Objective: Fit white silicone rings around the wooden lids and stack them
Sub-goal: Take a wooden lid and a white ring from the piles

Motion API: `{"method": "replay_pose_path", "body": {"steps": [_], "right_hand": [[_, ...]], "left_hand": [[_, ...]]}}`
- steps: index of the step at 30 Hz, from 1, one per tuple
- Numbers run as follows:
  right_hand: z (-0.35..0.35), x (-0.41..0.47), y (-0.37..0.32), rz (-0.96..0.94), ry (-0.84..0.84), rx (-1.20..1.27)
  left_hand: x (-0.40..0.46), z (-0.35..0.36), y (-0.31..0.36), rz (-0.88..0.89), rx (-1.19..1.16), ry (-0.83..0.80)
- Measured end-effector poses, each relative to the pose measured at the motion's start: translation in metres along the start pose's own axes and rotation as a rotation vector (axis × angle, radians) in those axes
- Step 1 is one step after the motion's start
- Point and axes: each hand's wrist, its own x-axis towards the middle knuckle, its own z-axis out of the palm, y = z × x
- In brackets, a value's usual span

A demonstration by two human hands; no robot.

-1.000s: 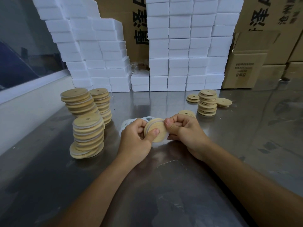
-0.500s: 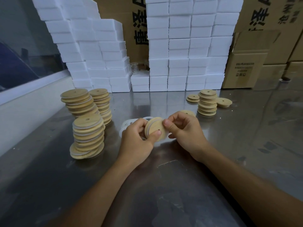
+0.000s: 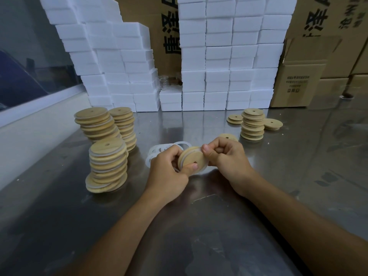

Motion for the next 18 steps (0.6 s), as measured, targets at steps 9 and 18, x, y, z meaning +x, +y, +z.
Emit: {"method": "replay_pose_path", "body": {"steps": [9, 18], "right_hand": [[0.0018, 0.0013, 0.0021, 0.04, -0.064, 0.001], [-0.0023, 0.0027, 0.0006, 0.074, -0.031, 0.113]], "left_hand": [[0.0012, 0.0001, -0.0028, -0.061, -0.108, 0.047], [0.0001, -0.0001, 0.0024, -0.038, -0.143, 0.004]]}}
